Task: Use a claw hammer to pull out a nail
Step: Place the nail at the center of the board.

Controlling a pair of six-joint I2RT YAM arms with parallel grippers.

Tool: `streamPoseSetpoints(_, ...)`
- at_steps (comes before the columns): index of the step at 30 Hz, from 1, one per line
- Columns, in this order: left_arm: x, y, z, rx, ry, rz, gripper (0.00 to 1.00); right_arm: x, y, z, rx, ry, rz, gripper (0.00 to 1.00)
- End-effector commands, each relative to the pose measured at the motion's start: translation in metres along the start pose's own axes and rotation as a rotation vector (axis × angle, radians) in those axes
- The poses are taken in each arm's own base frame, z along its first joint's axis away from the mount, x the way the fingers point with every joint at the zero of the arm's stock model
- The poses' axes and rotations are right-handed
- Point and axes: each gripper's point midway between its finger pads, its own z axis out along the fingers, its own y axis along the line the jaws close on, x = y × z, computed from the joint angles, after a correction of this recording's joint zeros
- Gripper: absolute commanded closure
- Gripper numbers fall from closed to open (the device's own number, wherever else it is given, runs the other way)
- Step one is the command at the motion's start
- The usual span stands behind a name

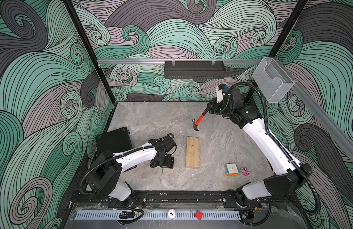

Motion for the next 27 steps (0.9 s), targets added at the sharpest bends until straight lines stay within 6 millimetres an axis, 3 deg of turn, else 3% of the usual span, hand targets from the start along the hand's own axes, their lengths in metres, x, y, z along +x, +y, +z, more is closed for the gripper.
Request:
streamPoseSetpoints(1, -0.023, -0.012, -0.029, 0.040, -0.125, 0.002, 0.01, -0.032, 0.009, -0.021, -0.047, -0.128, 0.022, 0.93)
streamPoseSetpoints(14, -0.085, -0.058, -0.144, 0.356, -0.563, -0.047, 0.01, -0.034, 0.007, -0.022, -0.033, -0.130, 0.029, 0.93)
streamPoseSetpoints(24, -0.122, -0.078, -0.191, 0.513, -0.804, -0.094, 0.01, -0.032, 0.002, -0.024, -0.010, -0.129, 0.038, 0.93)
streamPoseSetpoints(27, -0.127, -0.082, -0.195, 0.526, -0.825, -0.092, 0.01, -0.033, 0.000, -0.026, 0.003, -0.135, 0.035, 0.93)
